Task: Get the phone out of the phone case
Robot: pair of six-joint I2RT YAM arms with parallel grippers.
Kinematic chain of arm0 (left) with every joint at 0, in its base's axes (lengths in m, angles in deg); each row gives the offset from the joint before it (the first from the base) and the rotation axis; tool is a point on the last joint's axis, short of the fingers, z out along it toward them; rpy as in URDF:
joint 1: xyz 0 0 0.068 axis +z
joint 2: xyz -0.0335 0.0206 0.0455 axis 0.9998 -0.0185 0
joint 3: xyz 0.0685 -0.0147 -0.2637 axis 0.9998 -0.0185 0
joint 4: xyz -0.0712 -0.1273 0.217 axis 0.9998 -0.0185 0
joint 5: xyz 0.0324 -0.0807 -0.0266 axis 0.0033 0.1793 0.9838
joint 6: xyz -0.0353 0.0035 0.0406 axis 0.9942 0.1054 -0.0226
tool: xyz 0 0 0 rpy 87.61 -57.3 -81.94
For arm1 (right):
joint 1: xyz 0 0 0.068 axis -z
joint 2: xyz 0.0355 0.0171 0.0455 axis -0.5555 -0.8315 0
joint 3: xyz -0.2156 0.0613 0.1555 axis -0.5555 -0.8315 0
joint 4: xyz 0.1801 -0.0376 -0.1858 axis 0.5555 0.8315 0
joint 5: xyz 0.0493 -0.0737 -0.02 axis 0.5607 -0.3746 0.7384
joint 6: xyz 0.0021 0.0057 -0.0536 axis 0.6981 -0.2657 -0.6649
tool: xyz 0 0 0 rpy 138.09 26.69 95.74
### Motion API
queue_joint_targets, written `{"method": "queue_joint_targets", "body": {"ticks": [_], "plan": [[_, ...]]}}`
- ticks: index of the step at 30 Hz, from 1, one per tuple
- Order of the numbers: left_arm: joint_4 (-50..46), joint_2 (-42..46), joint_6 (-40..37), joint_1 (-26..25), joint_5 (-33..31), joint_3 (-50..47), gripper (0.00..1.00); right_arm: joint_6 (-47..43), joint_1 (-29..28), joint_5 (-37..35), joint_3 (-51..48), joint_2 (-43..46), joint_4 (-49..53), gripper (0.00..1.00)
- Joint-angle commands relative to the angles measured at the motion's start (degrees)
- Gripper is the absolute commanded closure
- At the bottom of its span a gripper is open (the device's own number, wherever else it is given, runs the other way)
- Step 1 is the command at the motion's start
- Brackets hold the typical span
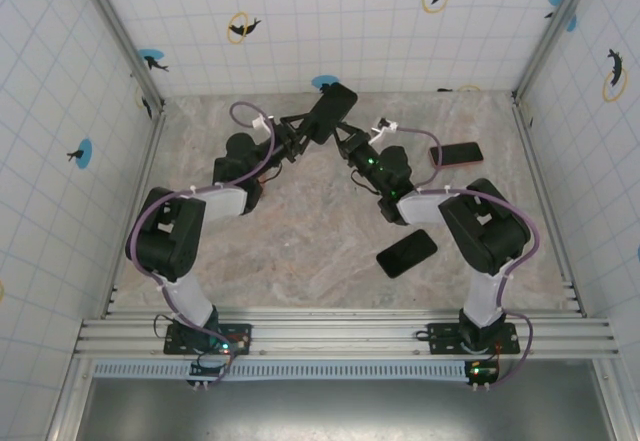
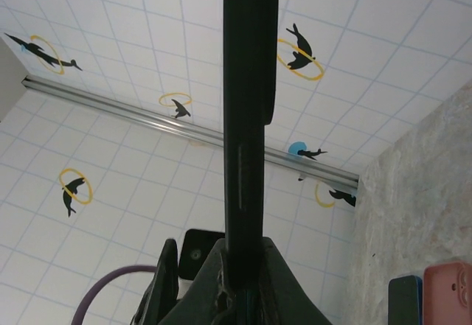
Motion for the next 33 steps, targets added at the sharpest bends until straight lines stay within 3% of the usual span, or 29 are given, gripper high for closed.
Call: {"method": "queue_joint_targets", "body": {"ticks": [1,6,16,33], "plan": [[-12.0,-1.7,-8.2,1.6,9.4,8.7,0.49,-1.3,1.4,4.3,1.2,0.3,-7.0,0.98],[-38.3,-3.3,-27.1,3.4,14.9,20.0,0.48,-2.5,3.1,11.5,2.2,1.2,-4.1,0.99],[-50.2,-9.4,-36.9,6.2,23.4,33.0,0.48,1.8,6.1,23.3,3.8,0.5,-6.5,0.99],[-44.8,-11.4,-31.9,6.8,31.6,34.9,0.67,5.8,7.3,34.9,6.2,-1.2,-4.6,0.99]]}}
